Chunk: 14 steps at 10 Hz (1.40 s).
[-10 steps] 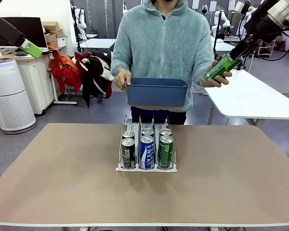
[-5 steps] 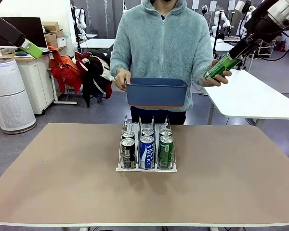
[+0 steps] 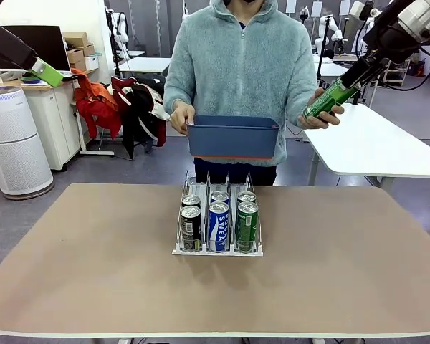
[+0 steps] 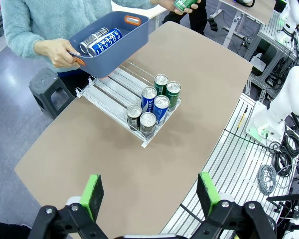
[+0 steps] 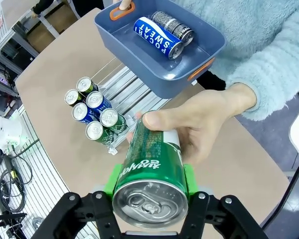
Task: Fill the beverage cans into the dispenser.
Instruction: Place the picked Sprite in the line of the Automatic Can Dispenser with the same cans.
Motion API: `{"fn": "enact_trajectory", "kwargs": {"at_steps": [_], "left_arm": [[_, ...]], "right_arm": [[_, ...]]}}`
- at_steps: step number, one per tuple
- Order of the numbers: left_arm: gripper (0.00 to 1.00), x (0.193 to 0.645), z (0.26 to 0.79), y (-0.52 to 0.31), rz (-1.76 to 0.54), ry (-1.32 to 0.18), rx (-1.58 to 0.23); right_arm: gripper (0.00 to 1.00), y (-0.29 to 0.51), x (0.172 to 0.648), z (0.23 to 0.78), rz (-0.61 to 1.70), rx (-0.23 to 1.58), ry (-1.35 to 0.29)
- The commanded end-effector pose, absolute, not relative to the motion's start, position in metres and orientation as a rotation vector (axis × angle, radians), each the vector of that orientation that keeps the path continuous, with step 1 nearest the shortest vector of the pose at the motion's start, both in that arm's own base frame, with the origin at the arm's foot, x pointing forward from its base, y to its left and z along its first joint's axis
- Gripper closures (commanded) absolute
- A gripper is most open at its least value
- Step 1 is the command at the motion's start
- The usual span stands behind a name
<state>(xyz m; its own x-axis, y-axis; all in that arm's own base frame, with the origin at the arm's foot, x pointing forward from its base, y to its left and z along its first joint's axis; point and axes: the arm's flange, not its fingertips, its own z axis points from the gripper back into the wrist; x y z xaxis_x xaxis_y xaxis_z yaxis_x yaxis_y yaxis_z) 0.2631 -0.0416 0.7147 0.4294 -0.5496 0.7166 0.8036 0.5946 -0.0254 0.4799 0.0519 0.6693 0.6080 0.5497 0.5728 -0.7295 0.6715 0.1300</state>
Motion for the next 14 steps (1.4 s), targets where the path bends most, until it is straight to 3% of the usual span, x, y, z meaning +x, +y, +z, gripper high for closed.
{"fn": "enact_trajectory", "kwargs": {"at_steps": [1, 12, 13, 14], "left_arm": [[0.00, 0.264, 0.714, -0.041, -0.866, -0.724, -0.397], [0.00, 0.264, 0.714, -0.041, -0.866, -0.724, -0.397], [0.00, 0.264, 0.714, -0.041, -0.866, -0.724, -0.397], [0.00, 0.264, 0.714, -0.041, -0.866, -0.724, -0.397]], "right_arm": [[0.99, 0.052, 0.479, 0.670, 0.773, 0.366, -0.523], [0.99, 0.052, 0.479, 0.670, 0.773, 0.366, -0.523], [0.42, 0.052, 0.480, 0.668, 0.760, 0.373, -0.522], [0.42, 0.056, 0.463, 0.671, 0.770, 0.373, -0.523]]}}
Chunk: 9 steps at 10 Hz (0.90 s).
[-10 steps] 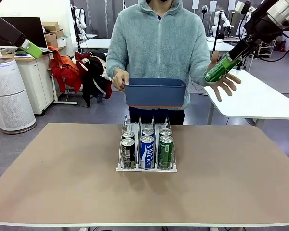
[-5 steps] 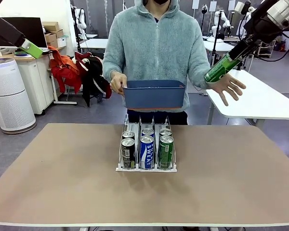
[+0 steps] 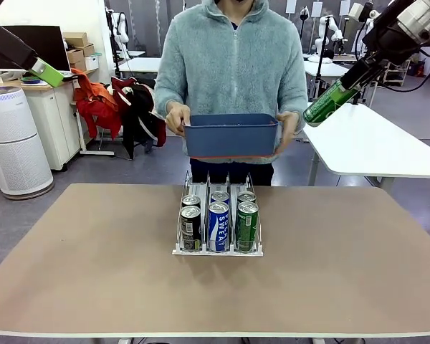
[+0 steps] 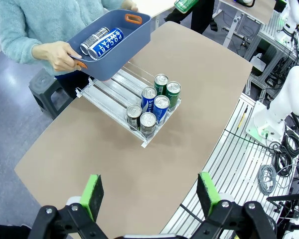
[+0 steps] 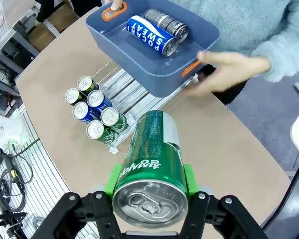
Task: Fill the beverage cans into the dispenser.
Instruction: Place the picked Sprite in the line of the Automatic Can Dispenser with the same cans.
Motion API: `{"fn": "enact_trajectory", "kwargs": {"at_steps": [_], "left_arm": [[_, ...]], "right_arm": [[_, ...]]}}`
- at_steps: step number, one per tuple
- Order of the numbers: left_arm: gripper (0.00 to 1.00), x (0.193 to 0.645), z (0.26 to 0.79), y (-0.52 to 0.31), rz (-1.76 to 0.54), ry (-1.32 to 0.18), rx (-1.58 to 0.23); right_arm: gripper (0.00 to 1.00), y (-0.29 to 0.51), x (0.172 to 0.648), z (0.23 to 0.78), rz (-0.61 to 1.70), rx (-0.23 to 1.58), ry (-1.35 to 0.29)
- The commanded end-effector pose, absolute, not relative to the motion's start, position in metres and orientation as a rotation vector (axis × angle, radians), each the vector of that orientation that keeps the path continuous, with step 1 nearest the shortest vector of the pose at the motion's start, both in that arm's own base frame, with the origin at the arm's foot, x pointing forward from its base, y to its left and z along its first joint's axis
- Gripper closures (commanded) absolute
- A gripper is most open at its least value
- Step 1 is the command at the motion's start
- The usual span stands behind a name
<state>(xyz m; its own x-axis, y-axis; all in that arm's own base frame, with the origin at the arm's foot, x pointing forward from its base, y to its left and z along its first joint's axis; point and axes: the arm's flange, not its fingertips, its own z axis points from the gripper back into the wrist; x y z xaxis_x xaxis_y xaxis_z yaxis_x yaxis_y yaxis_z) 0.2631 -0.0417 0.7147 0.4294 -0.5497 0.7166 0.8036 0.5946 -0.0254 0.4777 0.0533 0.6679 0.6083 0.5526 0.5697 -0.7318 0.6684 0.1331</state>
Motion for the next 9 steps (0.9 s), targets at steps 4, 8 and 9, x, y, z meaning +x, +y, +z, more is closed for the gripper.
{"fn": "enact_trajectory", "kwargs": {"at_steps": [4, 8, 9], "left_arm": [[0.00, 0.264, 0.714, -0.041, -0.866, -0.724, -0.397], [0.00, 0.264, 0.714, -0.041, -0.866, -0.724, -0.397], [0.00, 0.264, 0.714, -0.041, -0.866, -0.724, -0.397]], "right_arm": [[0.42, 0.077, 0.387, 0.667, 0.700, 0.379, -0.465], [0.42, 0.101, 0.340, 0.626, 0.795, 0.359, -0.239], [0.42, 0.114, 0.334, 0.608, 0.877, 0.338, -0.170]]}}
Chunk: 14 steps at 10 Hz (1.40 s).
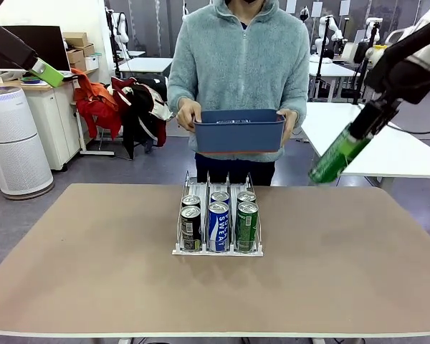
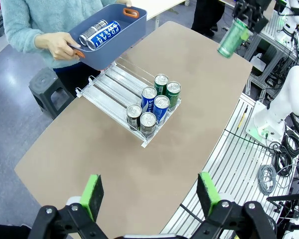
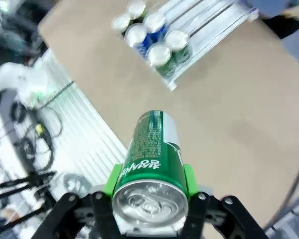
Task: Fill the beverage cans into the dispenser.
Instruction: Place the picked Sprite in the line of the Automatic Can Dispenser with the same cans.
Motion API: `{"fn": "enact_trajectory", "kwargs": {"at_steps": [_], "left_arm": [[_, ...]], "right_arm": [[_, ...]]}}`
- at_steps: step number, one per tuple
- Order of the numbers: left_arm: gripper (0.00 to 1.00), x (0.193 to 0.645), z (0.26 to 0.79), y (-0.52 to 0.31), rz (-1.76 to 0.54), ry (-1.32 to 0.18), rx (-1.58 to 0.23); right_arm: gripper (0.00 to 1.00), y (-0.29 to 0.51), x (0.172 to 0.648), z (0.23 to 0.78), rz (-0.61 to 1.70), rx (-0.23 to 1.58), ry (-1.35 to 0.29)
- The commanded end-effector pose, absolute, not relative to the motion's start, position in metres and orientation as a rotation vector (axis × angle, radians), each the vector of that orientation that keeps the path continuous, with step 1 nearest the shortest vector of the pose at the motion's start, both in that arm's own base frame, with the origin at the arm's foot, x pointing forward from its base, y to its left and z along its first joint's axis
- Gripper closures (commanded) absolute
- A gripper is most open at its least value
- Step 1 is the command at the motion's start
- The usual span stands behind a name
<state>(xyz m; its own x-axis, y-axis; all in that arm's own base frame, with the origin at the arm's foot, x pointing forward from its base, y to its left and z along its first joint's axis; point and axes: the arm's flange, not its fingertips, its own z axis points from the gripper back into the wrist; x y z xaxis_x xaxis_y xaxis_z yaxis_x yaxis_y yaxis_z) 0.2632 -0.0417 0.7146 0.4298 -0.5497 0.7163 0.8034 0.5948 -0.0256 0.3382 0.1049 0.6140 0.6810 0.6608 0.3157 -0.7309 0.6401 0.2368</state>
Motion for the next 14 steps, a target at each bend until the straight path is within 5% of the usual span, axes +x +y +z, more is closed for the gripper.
{"fn": "enact_trajectory", "kwargs": {"at_steps": [1, 3, 4, 5, 12, 14], "left_arm": [[0.00, 0.264, 0.714, -0.041, -0.866, -0.724, -0.397], [0.00, 0.264, 0.714, -0.041, -0.866, -0.724, -0.397], [0.00, 0.264, 0.714, -0.041, -0.866, -0.724, -0.397], [0.00, 0.264, 0.714, -0.041, -0.866, -0.724, -0.397], [0.00, 0.264, 0.714, -0.041, -0.866, -0.724, -0.397], [0.00, 0.264, 0.714, -0.041, -0.866, -0.724, -0.397]], "right_arm": [[0.42, 0.124, 0.334, 0.596, 0.946, 0.348, -0.112], [0.42, 0.144, 0.337, 0.571, 1.063, 0.340, -0.087], [0.42, 0.140, 0.348, 0.570, 1.280, 0.517, 0.033], [0.42, 0.142, 0.329, 0.574, 0.991, 0.356, -0.068], [0.42, 0.139, 0.329, 0.575, 1.004, 0.375, -0.056], [0.42, 0.169, 0.310, 0.538, 0.923, 0.346, -0.175]]}}
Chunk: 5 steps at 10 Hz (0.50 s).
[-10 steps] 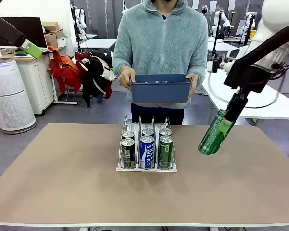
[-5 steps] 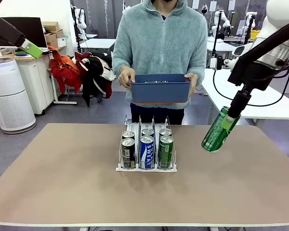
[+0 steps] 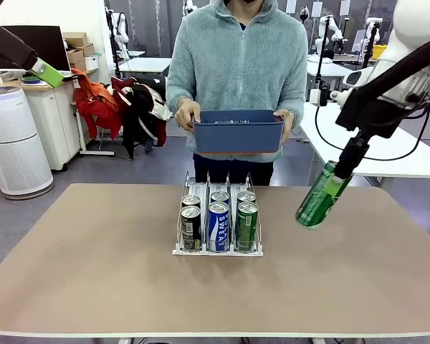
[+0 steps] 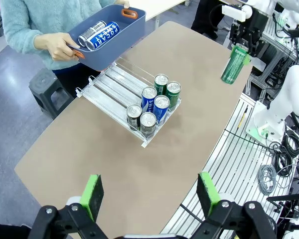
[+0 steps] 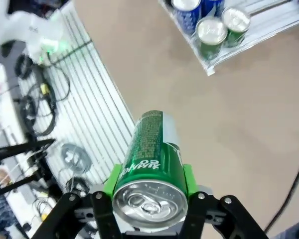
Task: Fill the beverage cans into the dispenser.
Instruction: Place the picked Sprite in the line of the Automatic Can Dispenser with the same cans.
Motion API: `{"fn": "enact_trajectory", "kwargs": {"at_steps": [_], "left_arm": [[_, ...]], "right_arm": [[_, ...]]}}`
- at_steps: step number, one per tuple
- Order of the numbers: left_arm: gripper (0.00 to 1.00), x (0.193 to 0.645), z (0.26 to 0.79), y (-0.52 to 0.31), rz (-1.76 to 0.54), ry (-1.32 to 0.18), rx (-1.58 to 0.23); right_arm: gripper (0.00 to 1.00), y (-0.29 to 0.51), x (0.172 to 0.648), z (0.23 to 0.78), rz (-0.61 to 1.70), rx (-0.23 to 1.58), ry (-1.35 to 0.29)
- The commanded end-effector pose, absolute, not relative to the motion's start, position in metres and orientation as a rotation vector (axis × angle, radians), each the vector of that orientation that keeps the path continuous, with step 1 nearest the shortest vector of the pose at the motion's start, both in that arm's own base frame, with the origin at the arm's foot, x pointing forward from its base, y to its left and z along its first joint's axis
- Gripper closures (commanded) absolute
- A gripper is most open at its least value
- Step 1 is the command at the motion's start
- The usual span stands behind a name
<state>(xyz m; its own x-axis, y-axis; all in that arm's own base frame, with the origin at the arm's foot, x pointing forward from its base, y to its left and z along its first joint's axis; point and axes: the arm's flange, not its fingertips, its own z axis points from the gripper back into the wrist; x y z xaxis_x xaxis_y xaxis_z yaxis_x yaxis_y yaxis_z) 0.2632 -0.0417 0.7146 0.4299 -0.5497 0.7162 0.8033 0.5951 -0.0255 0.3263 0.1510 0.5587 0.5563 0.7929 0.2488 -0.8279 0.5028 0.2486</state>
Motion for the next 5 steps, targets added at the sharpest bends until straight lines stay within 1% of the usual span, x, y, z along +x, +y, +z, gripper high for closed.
{"fn": "enact_trajectory", "kwargs": {"at_steps": [1, 3, 5], "left_arm": [[0.00, 0.264, 0.714, -0.041, -0.866, -0.724, -0.397], [0.00, 0.264, 0.714, -0.041, -0.866, -0.724, -0.397], [0.00, 0.264, 0.714, -0.041, -0.866, -0.724, -0.397]], "right_arm": [[0.42, 0.179, 0.299, 0.528, 0.905, 0.334, -0.190], [0.42, 0.201, 0.289, 0.514, 0.845, 0.267, -0.299], [0.42, 0.218, 0.285, 0.502, 0.860, 0.246, -0.328]]}}
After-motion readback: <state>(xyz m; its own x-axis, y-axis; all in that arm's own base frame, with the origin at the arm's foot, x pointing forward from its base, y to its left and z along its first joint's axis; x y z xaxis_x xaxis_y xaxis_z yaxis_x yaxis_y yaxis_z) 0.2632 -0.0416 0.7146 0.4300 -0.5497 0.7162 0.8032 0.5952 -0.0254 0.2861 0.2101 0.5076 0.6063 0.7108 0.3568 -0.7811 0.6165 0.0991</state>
